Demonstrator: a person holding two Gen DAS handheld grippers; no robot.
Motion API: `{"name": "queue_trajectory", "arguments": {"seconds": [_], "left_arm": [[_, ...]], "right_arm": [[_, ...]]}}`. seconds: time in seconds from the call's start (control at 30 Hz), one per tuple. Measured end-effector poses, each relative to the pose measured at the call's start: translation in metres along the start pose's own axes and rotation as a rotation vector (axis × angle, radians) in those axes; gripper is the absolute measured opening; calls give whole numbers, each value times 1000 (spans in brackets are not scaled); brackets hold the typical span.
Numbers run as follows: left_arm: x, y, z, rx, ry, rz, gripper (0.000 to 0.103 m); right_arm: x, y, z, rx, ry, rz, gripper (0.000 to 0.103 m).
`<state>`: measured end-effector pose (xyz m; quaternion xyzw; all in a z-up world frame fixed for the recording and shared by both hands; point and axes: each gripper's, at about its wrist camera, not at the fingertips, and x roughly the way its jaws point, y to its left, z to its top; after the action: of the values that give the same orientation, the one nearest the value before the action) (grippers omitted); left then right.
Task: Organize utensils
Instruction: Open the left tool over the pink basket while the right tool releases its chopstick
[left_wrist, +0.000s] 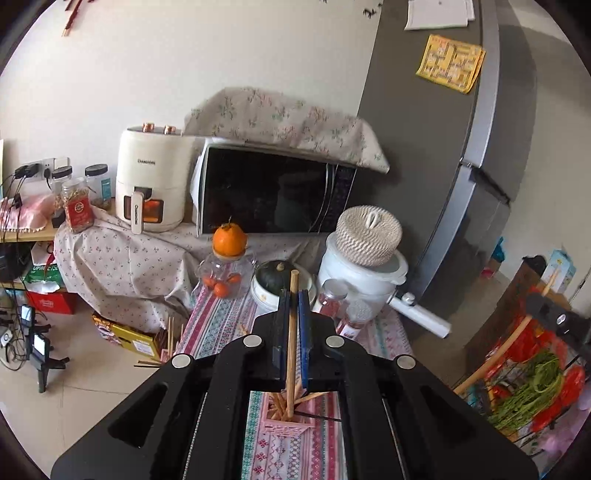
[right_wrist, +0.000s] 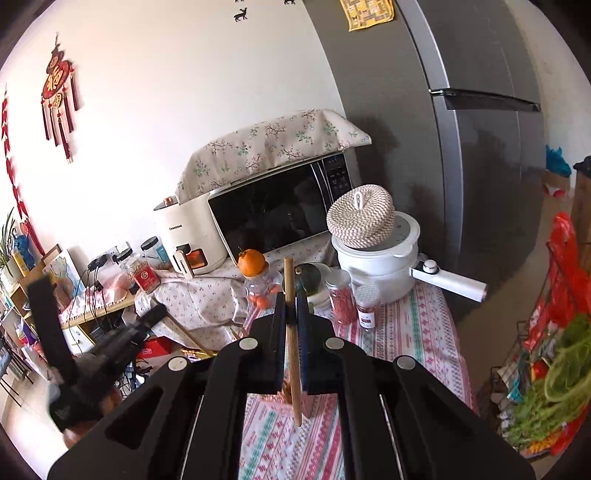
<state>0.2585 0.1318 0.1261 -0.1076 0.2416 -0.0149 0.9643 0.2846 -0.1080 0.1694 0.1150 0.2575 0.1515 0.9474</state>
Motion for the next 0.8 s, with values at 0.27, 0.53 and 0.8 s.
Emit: {"name": "queue_trajectory", "arguments": {"seconds": [0.27, 0.53, 0.8], "left_arm": [[15, 25, -6, -59, 10, 16, 14], [16, 42, -10, -73, 26, 18, 15], [19, 53, -20, -97, 46, 6, 20]], "right_arm": [[44, 10, 6, 8, 25, -11, 6], [86, 13, -11, 31, 75, -30, 6], [125, 23, -33, 23, 121, -17, 14]]}}
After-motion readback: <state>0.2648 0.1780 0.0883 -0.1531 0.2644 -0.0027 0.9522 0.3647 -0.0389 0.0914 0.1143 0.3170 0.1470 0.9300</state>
